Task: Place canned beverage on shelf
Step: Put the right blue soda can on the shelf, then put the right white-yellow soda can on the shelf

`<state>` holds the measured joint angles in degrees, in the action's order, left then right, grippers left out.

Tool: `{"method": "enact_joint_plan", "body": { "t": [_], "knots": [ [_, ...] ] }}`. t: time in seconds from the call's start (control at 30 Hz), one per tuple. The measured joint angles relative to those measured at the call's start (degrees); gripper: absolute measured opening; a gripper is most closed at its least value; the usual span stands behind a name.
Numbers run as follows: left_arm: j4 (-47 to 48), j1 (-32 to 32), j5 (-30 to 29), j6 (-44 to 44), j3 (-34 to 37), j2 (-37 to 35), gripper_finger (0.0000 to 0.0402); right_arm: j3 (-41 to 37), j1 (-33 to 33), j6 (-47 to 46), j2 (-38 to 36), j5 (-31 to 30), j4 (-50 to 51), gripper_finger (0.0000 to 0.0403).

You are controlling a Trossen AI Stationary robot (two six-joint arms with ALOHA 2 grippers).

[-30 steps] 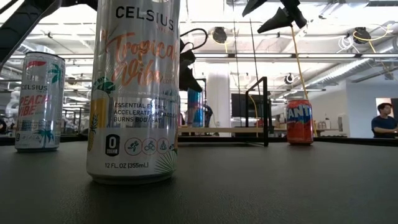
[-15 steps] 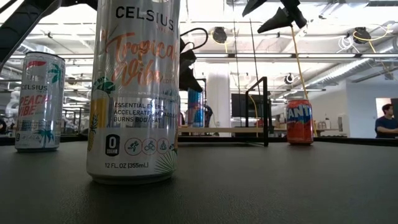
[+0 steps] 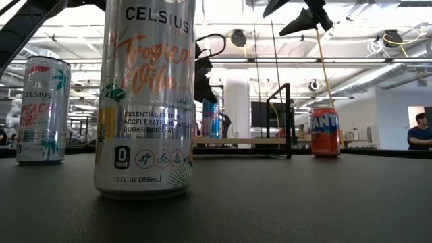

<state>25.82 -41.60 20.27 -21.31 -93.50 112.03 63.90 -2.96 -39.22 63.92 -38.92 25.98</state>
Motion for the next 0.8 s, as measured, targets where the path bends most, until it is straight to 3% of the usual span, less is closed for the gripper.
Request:
{"method": "enact_joint_plan", "body": {
  "t": [0.17, 0.3, 0.5, 0.67, 0.8],
  "knots": [
    [1.2, 0.1, -0.9, 0.0, -3.6, -0.2, 0.0322, 0.0, 0.0, -0.3, 0.0, 0.0, 0.0, 0.0314],
    [6.6, 0.1, -1.2, 0.0, -10.5, -0.2, 0.0323, 0.0, 0.0, -3.8, 0.0, 0.0, 1.1, 0.0314],
    [16.8, 1.9, -1.3, 0.0, -21.9, -0.3, 0.0323, 0.0, 0.0, -13.4, 0.0, 0.4, 13.3, 0.0314],
    [25.3, 4.6, -2.6, 3.2, -30.7, -0.4, 0.0322, 0.0, -0.2, -21.6, -0.2, 6.9, 22.0, 0.0314],
    [29.9, 7.3, -2.4, 7.1, -32.0, -2.9, 0.0322, 0.0, -1.9, -25.6, -0.3, 13.6, 27.6, 0.0313]
  ]
}}
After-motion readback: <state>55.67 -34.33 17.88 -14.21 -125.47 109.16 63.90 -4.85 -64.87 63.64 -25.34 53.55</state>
